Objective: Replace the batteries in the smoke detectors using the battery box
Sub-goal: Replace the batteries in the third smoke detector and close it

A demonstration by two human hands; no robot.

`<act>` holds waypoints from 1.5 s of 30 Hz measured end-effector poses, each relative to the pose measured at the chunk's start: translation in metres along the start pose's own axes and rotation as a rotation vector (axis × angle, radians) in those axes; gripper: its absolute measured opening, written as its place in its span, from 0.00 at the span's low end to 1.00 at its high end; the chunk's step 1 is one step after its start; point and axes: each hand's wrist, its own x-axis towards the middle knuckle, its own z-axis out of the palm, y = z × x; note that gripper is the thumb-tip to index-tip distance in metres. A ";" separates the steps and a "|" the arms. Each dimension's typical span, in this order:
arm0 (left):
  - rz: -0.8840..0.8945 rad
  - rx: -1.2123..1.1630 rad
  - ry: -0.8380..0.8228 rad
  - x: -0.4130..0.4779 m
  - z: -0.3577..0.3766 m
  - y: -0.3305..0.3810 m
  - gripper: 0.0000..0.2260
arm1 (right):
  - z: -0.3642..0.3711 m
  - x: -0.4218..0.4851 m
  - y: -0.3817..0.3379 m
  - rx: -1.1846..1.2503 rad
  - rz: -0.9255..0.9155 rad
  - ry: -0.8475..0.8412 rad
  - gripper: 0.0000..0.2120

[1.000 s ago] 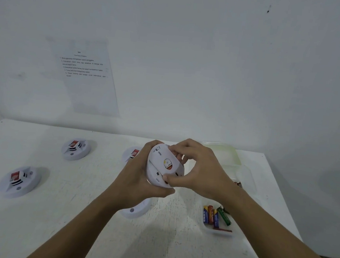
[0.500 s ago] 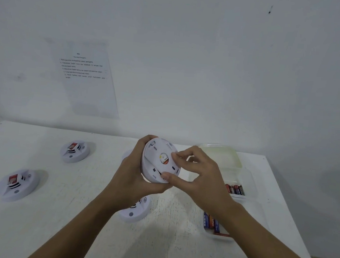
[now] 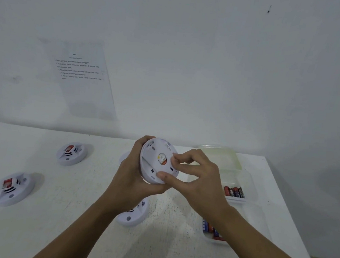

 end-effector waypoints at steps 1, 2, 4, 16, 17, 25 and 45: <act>-0.004 0.002 -0.005 0.000 0.001 -0.002 0.35 | 0.001 -0.001 0.000 0.003 0.014 0.000 0.20; -0.011 0.005 -0.009 -0.001 0.002 -0.003 0.36 | 0.001 -0.001 0.000 0.005 0.029 -0.003 0.21; -0.023 0.004 -0.012 -0.003 0.004 -0.006 0.36 | 0.000 0.002 -0.002 0.004 0.056 -0.015 0.22; -0.149 0.072 -0.063 -0.002 0.001 -0.006 0.35 | -0.004 0.009 -0.011 -0.214 -0.053 -0.271 0.19; -0.147 0.076 -0.076 -0.003 0.001 -0.005 0.38 | -0.005 0.009 -0.011 -0.221 -0.060 -0.290 0.19; -0.138 0.055 -0.107 -0.009 -0.001 -0.008 0.35 | -0.007 0.006 -0.015 -0.225 -0.084 -0.399 0.20; -0.076 -0.038 -0.186 -0.002 -0.004 0.012 0.38 | -0.009 0.010 -0.018 0.045 -0.056 -0.132 0.19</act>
